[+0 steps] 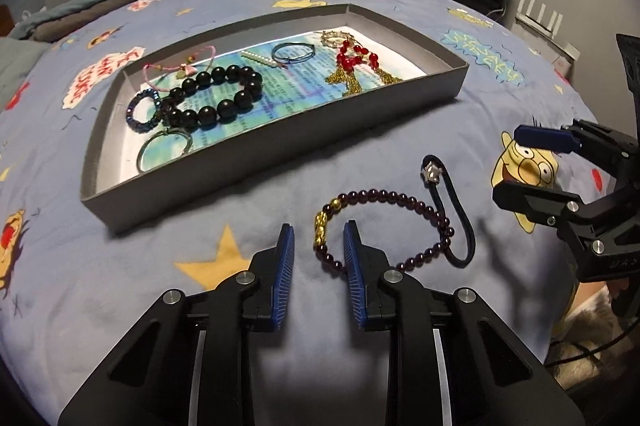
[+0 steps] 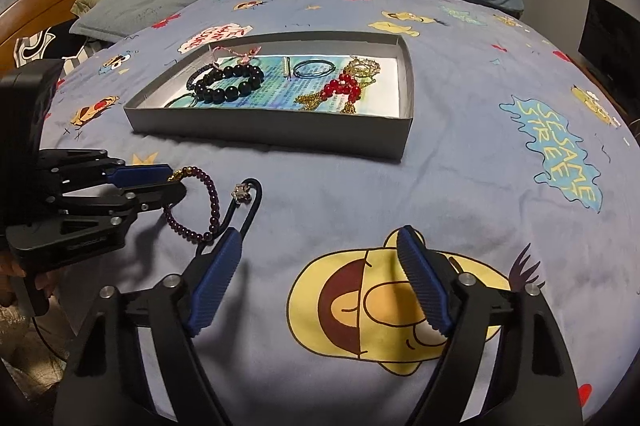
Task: Organize jewelry
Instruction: 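Grasp the dark red bead bracelet with the left tool while the right tool grasps the black cord charm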
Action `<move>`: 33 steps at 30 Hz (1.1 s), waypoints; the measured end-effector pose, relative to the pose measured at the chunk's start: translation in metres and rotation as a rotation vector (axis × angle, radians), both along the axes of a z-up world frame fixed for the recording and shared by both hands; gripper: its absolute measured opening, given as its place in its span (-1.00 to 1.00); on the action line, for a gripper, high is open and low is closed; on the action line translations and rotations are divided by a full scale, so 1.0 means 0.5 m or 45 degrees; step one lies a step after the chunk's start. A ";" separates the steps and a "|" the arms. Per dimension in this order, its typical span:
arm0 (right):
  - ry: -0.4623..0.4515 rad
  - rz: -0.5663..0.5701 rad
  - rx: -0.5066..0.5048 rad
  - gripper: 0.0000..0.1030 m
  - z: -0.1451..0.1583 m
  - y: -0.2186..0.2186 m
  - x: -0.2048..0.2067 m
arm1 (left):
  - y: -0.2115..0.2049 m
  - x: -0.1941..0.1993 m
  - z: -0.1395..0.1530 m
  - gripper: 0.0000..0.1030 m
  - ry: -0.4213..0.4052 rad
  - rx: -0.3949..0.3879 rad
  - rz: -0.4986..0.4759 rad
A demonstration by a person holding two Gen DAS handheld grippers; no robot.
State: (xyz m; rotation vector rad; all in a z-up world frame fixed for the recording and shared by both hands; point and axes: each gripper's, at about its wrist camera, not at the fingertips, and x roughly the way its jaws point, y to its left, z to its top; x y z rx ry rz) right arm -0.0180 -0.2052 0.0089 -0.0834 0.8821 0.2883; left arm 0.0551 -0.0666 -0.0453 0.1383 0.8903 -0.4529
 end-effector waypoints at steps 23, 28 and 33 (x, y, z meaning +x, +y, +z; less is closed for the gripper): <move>-0.010 0.079 0.085 -0.39 0.004 0.079 0.023 | 0.097 -0.017 0.019 -0.86 -0.027 -0.036 0.100; -0.005 0.101 0.074 -0.50 0.005 0.099 0.029 | 0.098 -0.017 0.018 -0.86 -0.032 -0.040 0.096; 0.037 0.091 0.044 -0.54 -0.020 0.114 0.042 | 0.102 -0.015 0.016 -0.86 -0.020 -0.044 0.100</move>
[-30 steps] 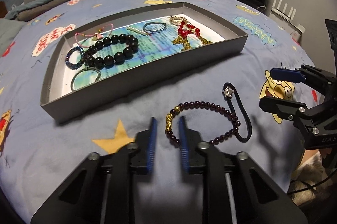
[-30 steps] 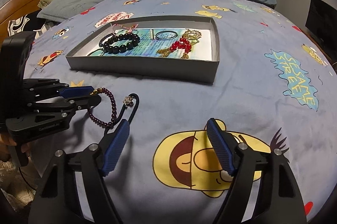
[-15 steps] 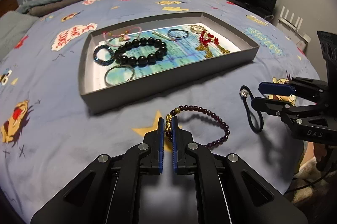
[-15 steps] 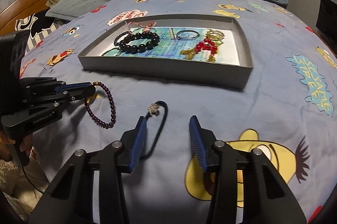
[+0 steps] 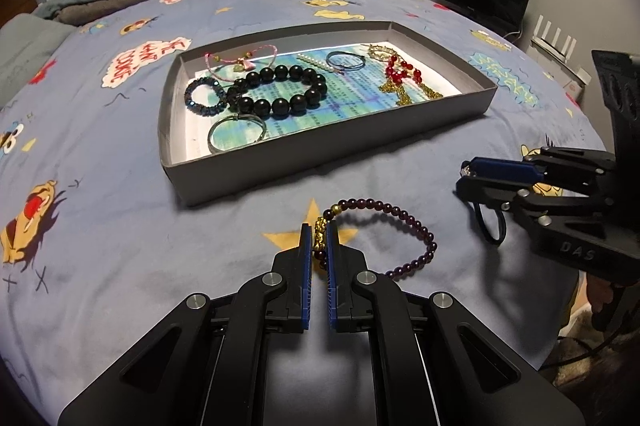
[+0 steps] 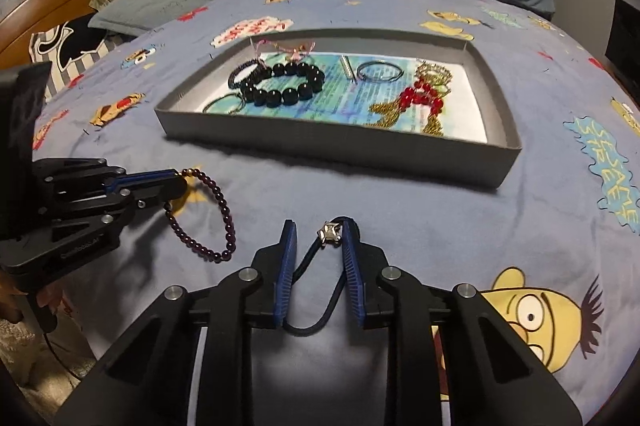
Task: Organize jewelry
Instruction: 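Grasp the dark red bead bracelet with the left tool while the right tool grasps the black cord charm, then carry both pieces into the grey box and open both tools to release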
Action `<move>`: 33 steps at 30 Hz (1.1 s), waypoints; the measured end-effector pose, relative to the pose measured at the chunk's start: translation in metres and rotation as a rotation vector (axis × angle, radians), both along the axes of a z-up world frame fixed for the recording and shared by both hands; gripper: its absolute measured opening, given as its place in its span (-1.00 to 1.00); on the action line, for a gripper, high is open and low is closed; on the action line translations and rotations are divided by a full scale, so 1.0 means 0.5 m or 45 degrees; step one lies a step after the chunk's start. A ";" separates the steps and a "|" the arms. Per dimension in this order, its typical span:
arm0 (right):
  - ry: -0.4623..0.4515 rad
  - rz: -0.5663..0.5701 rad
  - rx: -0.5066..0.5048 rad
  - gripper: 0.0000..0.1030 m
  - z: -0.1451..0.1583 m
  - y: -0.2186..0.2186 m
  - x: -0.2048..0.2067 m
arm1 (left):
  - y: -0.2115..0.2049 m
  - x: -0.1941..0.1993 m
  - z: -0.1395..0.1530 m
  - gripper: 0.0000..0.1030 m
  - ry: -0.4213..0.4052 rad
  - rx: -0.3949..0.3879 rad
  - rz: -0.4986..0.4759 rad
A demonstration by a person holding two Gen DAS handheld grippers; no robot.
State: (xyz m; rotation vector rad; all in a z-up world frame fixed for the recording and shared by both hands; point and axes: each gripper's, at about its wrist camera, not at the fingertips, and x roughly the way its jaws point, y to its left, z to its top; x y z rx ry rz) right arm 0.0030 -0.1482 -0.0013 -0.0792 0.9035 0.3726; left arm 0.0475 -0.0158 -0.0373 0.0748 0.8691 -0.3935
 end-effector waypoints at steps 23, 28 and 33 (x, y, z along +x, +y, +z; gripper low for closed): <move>-0.078 -0.008 0.042 -0.75 0.036 -0.024 -0.013 | 0.000 -0.016 0.051 -0.86 -0.088 0.005 -0.036; -0.145 -0.015 0.070 -0.74 0.087 -0.045 0.007 | -0.005 -0.004 0.106 -0.86 -0.168 0.010 -0.055; -0.238 -0.049 0.088 -0.74 0.141 -0.064 0.043 | -0.008 0.030 0.166 -0.86 -0.230 -0.036 -0.051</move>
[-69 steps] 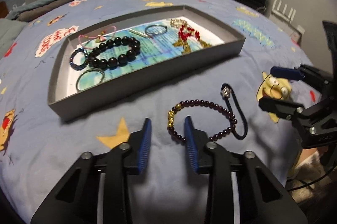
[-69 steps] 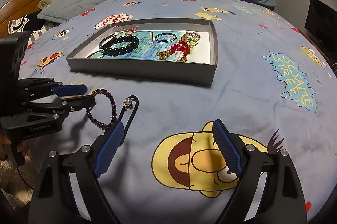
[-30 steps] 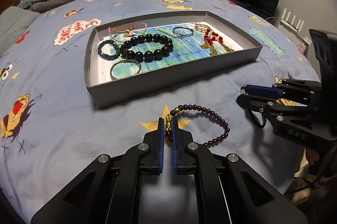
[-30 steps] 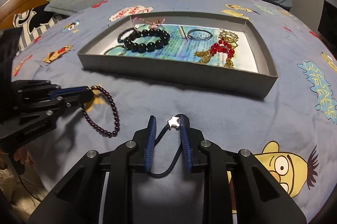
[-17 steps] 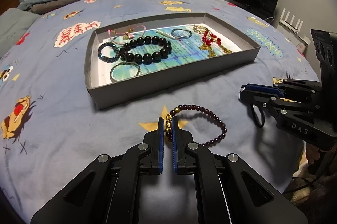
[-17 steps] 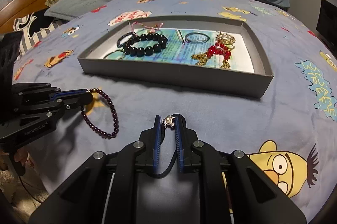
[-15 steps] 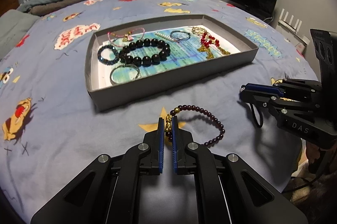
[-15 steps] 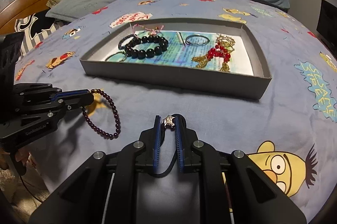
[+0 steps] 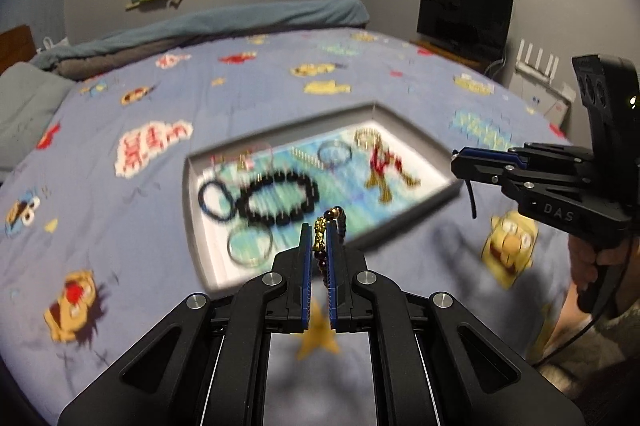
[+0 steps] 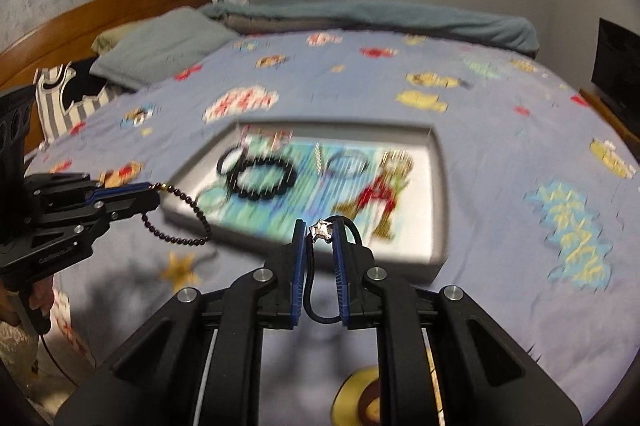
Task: Organize jewelry
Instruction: 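Carry both pieces into the grey box and open both tools to release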
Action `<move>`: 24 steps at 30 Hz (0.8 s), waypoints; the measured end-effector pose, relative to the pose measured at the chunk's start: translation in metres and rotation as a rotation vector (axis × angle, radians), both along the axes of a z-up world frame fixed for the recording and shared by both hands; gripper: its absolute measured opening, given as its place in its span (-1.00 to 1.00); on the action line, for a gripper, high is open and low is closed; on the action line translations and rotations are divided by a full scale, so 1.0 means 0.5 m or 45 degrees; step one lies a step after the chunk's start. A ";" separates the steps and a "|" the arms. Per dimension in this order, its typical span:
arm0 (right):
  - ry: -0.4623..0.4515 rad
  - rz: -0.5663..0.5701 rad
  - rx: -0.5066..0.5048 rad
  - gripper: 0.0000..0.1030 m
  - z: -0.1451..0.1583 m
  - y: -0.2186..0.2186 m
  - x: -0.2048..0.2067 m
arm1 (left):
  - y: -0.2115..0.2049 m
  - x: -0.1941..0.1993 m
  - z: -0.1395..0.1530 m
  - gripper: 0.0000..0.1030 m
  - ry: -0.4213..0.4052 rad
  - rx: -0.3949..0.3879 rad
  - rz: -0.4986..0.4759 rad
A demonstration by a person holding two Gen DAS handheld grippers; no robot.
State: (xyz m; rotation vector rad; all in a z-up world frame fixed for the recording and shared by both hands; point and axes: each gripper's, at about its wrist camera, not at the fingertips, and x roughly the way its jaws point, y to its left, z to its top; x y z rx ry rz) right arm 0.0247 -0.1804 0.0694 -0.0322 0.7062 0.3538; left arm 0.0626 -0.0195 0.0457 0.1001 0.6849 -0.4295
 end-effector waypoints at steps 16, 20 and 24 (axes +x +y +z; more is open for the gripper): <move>0.076 -0.040 -0.050 -0.74 -0.055 0.001 0.120 | -0.013 0.137 -0.093 -0.86 0.237 -0.066 0.079; 0.133 -0.001 -0.046 -0.74 -0.089 0.023 0.131 | -0.007 0.143 -0.122 -0.86 0.295 -0.059 0.086; 0.181 0.019 -0.036 -0.74 -0.109 0.036 0.136 | -0.013 0.148 -0.135 -0.85 0.313 -0.040 0.077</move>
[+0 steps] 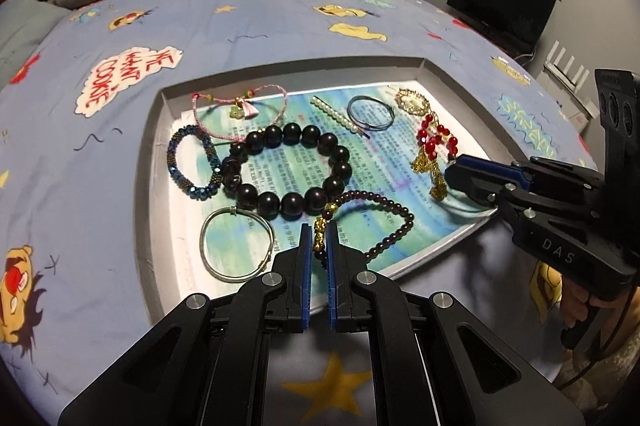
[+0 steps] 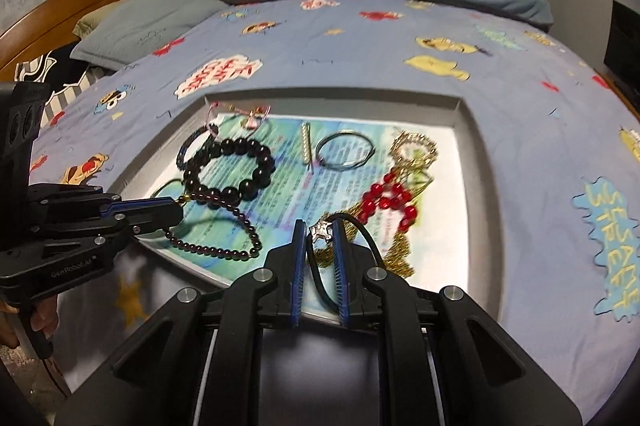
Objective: Organize jewelry
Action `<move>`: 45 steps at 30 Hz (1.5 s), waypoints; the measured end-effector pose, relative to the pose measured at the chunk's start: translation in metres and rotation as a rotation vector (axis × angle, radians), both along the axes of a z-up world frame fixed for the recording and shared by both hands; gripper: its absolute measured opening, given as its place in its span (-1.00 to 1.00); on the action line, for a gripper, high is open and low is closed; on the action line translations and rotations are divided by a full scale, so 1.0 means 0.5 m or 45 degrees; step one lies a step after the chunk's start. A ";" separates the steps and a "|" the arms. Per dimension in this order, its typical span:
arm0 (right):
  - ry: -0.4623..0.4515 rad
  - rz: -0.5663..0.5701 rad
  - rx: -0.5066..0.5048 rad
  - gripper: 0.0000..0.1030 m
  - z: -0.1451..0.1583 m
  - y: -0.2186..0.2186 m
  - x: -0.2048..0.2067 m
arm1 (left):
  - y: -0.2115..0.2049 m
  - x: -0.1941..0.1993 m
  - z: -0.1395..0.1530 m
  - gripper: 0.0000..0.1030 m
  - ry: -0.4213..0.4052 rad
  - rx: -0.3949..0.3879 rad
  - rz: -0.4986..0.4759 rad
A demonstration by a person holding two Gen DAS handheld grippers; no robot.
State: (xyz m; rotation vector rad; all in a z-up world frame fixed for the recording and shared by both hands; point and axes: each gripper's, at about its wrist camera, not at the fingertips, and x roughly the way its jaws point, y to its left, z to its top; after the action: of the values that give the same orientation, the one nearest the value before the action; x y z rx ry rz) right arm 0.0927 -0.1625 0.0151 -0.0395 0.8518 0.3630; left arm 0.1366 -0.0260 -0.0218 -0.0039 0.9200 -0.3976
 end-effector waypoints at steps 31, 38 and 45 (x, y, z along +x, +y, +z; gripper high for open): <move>0.010 -0.082 0.017 0.47 0.051 -0.061 -0.112 | 0.053 -0.111 0.058 0.67 -0.090 0.132 0.139; 0.026 -0.110 0.011 0.74 0.050 -0.073 -0.151 | 0.051 -0.153 0.068 0.79 -0.109 0.189 0.202; 0.013 -0.132 -0.006 0.80 0.049 -0.075 -0.165 | 0.038 -0.169 0.073 0.79 -0.146 0.234 0.210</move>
State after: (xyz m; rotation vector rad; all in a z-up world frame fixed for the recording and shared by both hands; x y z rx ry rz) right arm 0.0103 -0.2000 0.0393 0.0018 0.8614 0.2642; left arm 0.0523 -0.0068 0.0149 0.1094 0.8335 -0.1580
